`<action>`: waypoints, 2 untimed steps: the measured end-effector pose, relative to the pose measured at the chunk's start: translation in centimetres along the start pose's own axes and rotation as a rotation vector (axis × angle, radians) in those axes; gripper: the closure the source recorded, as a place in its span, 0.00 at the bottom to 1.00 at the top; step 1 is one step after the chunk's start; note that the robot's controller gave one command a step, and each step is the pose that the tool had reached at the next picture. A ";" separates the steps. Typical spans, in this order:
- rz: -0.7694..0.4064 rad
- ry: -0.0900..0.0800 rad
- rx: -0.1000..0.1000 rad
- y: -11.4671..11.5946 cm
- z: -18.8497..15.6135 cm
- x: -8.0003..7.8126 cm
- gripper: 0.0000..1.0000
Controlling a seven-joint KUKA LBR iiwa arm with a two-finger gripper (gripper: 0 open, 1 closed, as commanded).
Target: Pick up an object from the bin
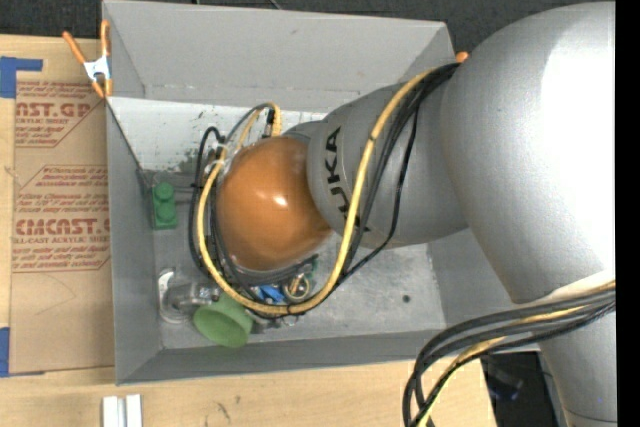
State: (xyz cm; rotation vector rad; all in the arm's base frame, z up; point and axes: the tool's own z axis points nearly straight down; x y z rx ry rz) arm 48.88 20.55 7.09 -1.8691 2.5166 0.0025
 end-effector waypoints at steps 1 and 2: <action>0.001 -0.001 -0.001 0.0 -0.3 -0.1 1.00; -0.014 -0.002 0.005 -4.1 -18.4 -0.8 1.00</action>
Offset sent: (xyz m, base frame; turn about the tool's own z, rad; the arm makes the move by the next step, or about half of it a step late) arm 0.0000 0.0000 0.0000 0.0000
